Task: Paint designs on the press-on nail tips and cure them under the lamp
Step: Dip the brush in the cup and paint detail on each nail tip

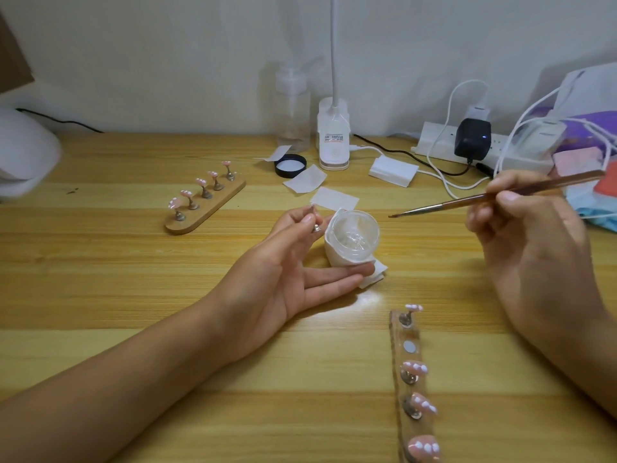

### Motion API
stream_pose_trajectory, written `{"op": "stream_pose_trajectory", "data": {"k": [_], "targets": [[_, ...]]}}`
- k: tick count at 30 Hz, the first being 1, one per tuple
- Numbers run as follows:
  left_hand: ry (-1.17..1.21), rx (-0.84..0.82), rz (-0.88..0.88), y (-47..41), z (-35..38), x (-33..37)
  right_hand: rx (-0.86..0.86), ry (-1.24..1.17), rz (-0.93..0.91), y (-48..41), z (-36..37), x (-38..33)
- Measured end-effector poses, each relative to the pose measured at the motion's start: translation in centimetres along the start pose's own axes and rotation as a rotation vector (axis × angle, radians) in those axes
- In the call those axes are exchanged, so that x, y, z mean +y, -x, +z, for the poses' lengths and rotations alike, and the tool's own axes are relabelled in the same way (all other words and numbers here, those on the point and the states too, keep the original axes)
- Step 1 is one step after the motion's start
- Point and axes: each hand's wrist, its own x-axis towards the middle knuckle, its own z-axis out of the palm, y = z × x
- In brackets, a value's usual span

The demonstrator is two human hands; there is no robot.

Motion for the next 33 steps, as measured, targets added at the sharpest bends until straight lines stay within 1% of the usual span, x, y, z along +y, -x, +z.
{"op": "stream_pose_trajectory", "data": {"k": [4,7,12,19,22,28,33], "targets": [[-0.019,-0.018,0.003,0.0,-0.1,0.0,0.064,-0.041,0.12,0.1,0.2,0.1],[-0.027,-0.018,0.001,0.0,-0.1,-0.1,0.087,-0.004,0.156,0.3,0.5,0.2],[-0.033,-0.023,0.001,0.0,-0.2,-0.1,0.067,0.059,0.197,0.4,1.0,0.1],[-0.015,-0.027,-0.01,0.0,-0.2,0.0,0.036,0.125,0.153,0.2,0.7,0.1],[-0.002,-0.017,-0.012,-0.1,-0.2,0.0,0.037,0.126,0.129,0.1,0.6,0.2],[-0.019,0.013,-0.025,-0.5,-0.1,0.4,0.076,0.114,0.14,0.0,0.2,0.2],[-0.011,0.009,-0.027,-0.4,-0.1,0.4,0.03,0.091,0.134,0.1,0.2,0.3]]}}
